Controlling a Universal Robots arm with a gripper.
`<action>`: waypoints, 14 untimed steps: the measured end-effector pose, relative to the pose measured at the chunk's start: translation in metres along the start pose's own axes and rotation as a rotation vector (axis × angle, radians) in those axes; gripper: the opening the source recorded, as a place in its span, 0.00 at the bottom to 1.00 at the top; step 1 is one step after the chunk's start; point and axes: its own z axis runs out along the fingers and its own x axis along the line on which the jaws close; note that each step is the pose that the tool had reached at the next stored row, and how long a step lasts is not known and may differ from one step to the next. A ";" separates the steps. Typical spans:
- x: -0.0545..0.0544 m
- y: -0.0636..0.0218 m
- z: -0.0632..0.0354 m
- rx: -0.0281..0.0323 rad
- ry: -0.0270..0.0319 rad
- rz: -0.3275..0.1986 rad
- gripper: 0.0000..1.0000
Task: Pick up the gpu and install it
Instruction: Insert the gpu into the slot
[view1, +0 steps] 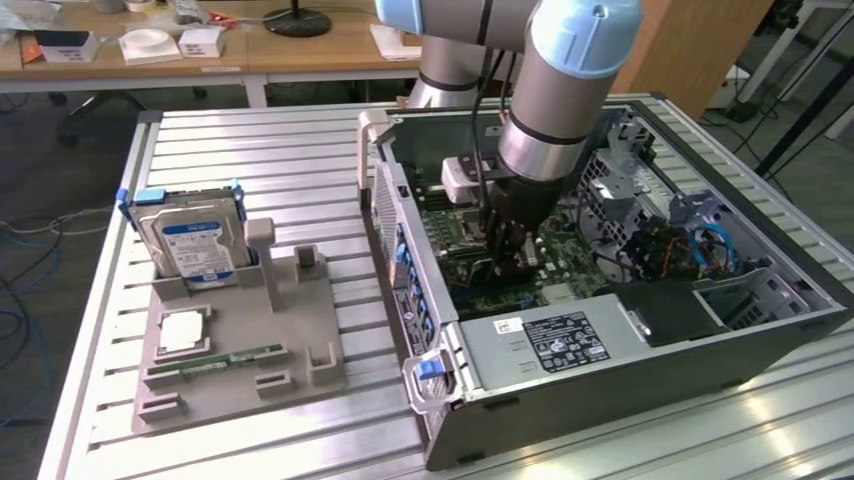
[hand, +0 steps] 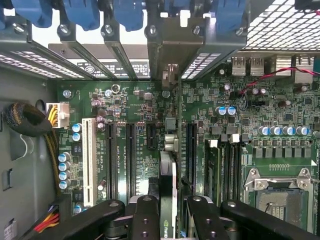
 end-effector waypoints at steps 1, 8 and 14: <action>0.000 0.0000 0.0008 -0.0002 0.0006 0.000 0.26; 0.000 0.0000 0.0023 0.0002 0.0002 0.000 0.26; 0.000 0.0001 0.0026 0.0004 -0.0002 0.000 0.39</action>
